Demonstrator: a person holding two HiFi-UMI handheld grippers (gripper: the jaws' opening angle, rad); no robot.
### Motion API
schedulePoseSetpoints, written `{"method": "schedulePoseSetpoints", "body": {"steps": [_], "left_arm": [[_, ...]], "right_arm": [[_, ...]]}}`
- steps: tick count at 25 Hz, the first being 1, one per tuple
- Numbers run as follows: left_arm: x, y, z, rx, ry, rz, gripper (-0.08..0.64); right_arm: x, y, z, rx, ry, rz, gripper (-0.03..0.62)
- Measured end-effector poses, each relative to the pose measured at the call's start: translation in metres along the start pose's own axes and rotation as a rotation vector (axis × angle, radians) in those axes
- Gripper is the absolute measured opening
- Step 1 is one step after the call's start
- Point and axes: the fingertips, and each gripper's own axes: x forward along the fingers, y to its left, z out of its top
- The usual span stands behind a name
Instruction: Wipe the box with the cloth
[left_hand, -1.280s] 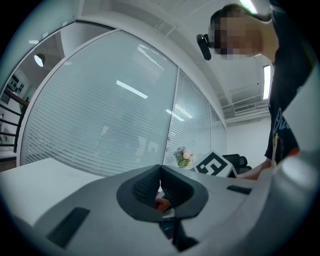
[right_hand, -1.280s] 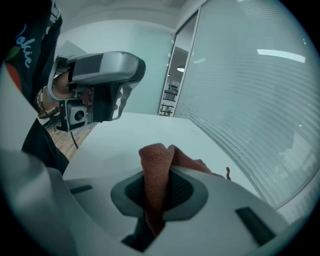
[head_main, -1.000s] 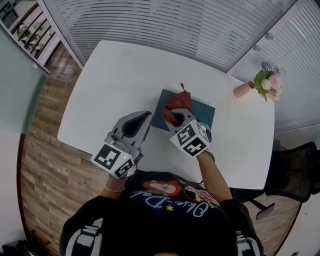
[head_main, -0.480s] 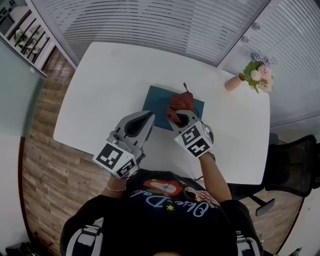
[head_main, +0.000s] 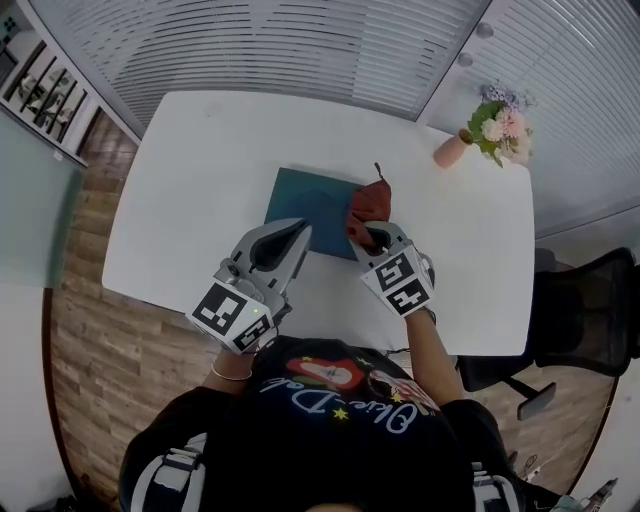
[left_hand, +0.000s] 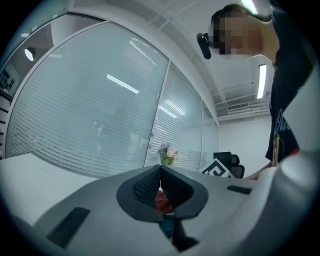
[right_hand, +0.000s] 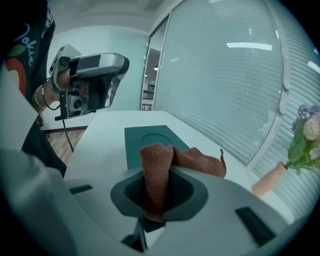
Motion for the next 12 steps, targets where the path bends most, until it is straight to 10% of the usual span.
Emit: {"method": "schedulePoseSetpoints", "body": {"steps": [12], "left_arm": [[0.005,-0.011,0.002,0.023,0.006,0.004,0.005]], "right_arm": [[-0.034,-0.033,-0.028,0.153,-0.033,-0.091,0.041]]}}
